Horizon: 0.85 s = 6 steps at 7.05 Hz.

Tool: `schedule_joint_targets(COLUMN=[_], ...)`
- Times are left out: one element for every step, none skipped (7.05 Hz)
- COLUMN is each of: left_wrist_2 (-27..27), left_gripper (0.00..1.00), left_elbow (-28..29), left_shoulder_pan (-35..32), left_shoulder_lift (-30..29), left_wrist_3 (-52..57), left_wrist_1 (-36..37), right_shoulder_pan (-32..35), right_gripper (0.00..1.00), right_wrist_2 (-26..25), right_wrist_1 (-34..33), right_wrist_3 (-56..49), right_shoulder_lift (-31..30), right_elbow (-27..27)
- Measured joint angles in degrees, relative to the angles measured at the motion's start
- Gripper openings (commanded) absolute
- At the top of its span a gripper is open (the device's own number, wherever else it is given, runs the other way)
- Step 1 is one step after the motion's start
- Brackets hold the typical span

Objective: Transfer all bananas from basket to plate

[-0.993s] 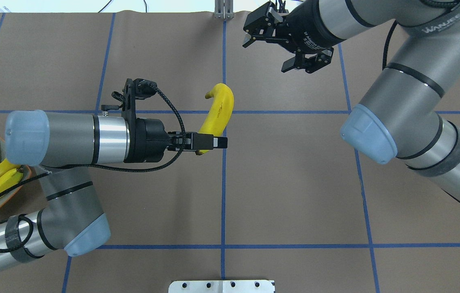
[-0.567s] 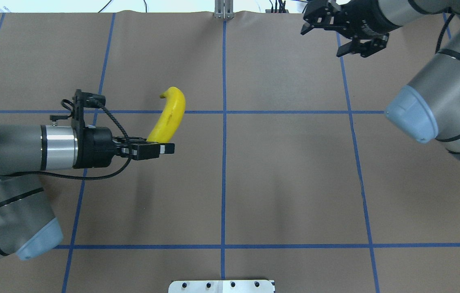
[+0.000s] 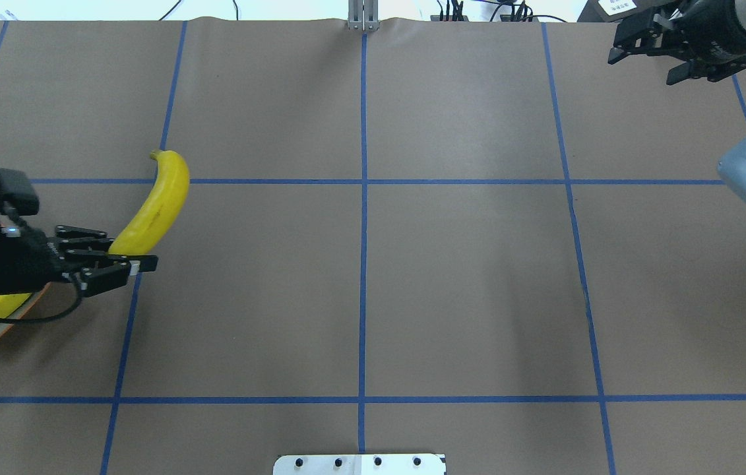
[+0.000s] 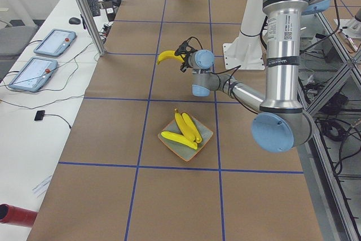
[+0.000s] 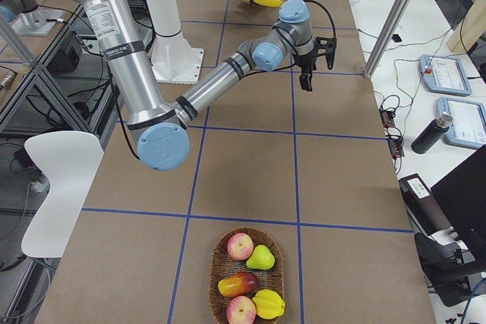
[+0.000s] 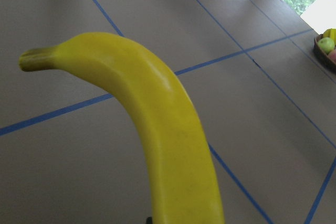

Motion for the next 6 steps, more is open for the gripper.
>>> schedule_joint_targets(left_wrist_2=[-3.6, -7.7, -12.6, -18.8, -24.5, -27.9], left_gripper=[0.0, 0.0, 0.0, 0.0, 0.0, 0.0], left_elbow=[-0.1, 0.0, 0.9, 3.1, 6.1, 9.2], left_shoulder_pan=[-2.6, -5.2, -8.8, -14.0, -19.4, -23.3], left_shoulder_lift=[4.5, 8.5, 11.3, 12.9, 13.7, 14.3], left_wrist_3=[8.8, 17.5, 25.4, 33.9, 42.3, 50.2], left_wrist_1=[-1.5, -2.5, -3.0, -3.1, -3.2, -3.2], right_shoulder_pan=[0.8, 1.5, 2.4, 3.9, 5.7, 8.1], right_gripper=[1.0, 1.0, 1.0, 1.0, 1.0, 1.0], right_wrist_2=[-0.1, -0.2, -0.2, -0.1, 0.3, 1.5], right_wrist_1=[0.1, 0.1, 0.0, 0.1, 0.2, 0.2], right_wrist_3=[-2.3, -4.2, -6.7, -11.2, -16.5, -22.3], right_shoulder_lift=[-0.5, -0.7, -1.4, -3.0, -4.8, -6.4], right_elbow=[-1.3, -2.3, -3.0, -3.7, -4.5, -5.7])
